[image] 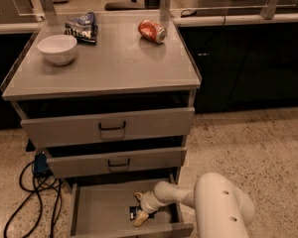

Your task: Pick rxbar blueberry from bottom drawer and place on counter

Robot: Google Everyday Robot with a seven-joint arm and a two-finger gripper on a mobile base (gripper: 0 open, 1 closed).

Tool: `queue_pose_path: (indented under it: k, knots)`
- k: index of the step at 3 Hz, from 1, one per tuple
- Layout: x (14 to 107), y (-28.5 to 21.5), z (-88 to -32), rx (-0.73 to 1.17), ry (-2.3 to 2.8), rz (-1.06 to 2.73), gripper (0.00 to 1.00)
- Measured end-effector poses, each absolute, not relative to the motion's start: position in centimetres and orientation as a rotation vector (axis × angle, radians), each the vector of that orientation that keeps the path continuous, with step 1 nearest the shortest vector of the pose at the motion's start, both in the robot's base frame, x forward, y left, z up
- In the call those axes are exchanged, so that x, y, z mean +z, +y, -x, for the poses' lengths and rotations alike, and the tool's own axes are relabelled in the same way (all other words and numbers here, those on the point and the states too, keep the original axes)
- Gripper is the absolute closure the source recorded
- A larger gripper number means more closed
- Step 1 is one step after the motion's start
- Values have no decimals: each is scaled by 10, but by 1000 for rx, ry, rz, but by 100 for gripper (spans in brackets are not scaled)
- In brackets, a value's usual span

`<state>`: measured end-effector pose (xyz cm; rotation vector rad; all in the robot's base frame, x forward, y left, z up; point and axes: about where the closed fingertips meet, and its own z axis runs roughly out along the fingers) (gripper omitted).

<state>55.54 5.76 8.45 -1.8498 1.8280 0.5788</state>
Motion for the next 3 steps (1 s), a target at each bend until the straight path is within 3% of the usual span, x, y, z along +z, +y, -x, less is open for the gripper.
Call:
queue_pose_path:
  k: [1,3]
  knots:
    - [93,58,-555,579,1828,1850,100]
    - [111,61,-550,526,1815,1857,100]
